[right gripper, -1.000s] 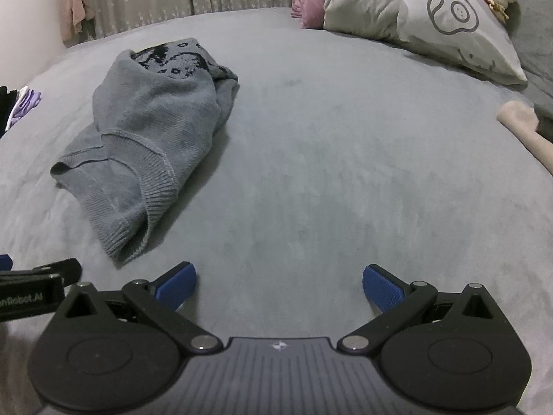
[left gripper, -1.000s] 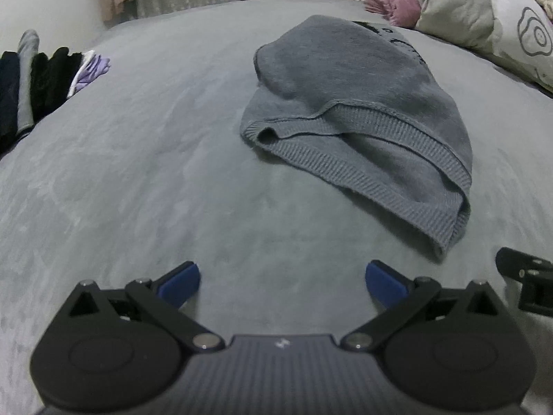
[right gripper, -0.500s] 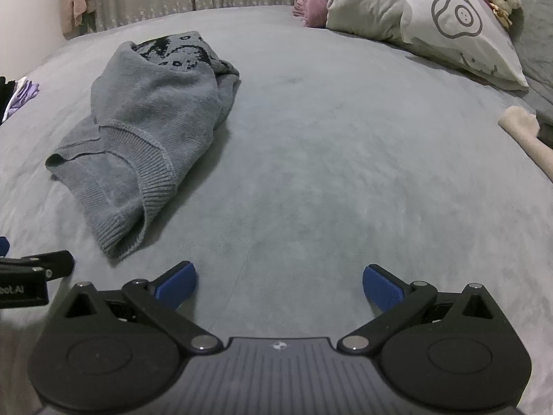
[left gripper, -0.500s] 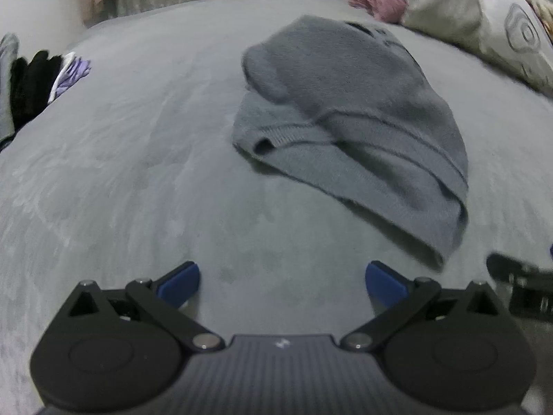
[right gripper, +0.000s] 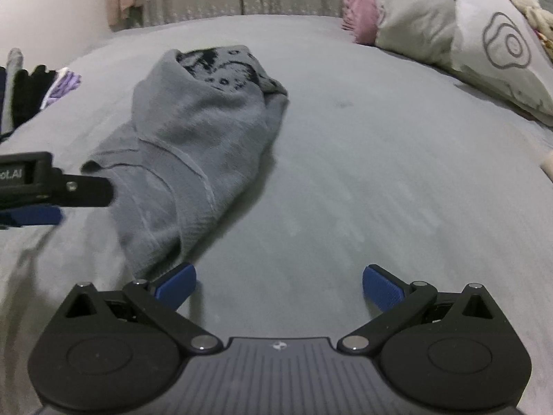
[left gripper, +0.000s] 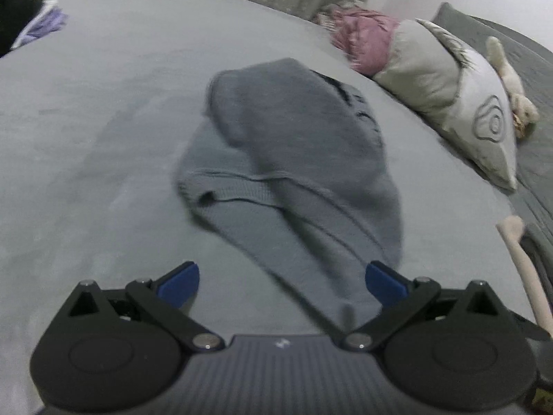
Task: Fold clothes
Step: 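Grasp the ribbed hem of the grey sweater with the left gripper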
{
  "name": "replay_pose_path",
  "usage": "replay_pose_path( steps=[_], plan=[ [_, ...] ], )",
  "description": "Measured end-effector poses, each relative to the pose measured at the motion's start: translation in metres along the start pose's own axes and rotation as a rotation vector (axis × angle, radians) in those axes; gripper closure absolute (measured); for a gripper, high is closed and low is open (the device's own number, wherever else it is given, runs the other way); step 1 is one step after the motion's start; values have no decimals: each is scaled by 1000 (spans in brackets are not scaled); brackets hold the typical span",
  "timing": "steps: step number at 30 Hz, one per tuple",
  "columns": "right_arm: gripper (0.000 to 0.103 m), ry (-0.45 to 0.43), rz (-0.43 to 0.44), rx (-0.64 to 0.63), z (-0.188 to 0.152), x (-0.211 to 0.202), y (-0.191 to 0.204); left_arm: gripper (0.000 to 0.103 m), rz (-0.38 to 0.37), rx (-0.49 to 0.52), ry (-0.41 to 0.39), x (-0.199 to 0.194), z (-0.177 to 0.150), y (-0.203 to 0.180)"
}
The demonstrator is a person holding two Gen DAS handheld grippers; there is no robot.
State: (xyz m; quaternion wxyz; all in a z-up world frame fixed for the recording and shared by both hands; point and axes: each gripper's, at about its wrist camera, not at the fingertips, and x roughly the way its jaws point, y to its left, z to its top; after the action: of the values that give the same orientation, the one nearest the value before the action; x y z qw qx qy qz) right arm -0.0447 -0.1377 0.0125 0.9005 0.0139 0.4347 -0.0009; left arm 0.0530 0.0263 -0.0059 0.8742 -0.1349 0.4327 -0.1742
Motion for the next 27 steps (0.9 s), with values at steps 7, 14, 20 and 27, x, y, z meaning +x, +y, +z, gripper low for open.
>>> replay_pose_path(
  steps=[7, 14, 20, 27],
  plan=[
    [0, -11, -2, -19, 9, 4, -3, 33, -27, 65, -2, 14, 1, -22],
    [0, 12, -11, 13, 11, 11, -17, 88, 67, 169, -14, 13, -7, -44],
    [0, 17, -7, 48, 8, 10, -22, 97, 95, 200, -22, 6, -10, -46],
    [0, 5, 0, 54, 3, 6, -19, 98, 144, 245, -65, -8, -12, -47]
  ],
)
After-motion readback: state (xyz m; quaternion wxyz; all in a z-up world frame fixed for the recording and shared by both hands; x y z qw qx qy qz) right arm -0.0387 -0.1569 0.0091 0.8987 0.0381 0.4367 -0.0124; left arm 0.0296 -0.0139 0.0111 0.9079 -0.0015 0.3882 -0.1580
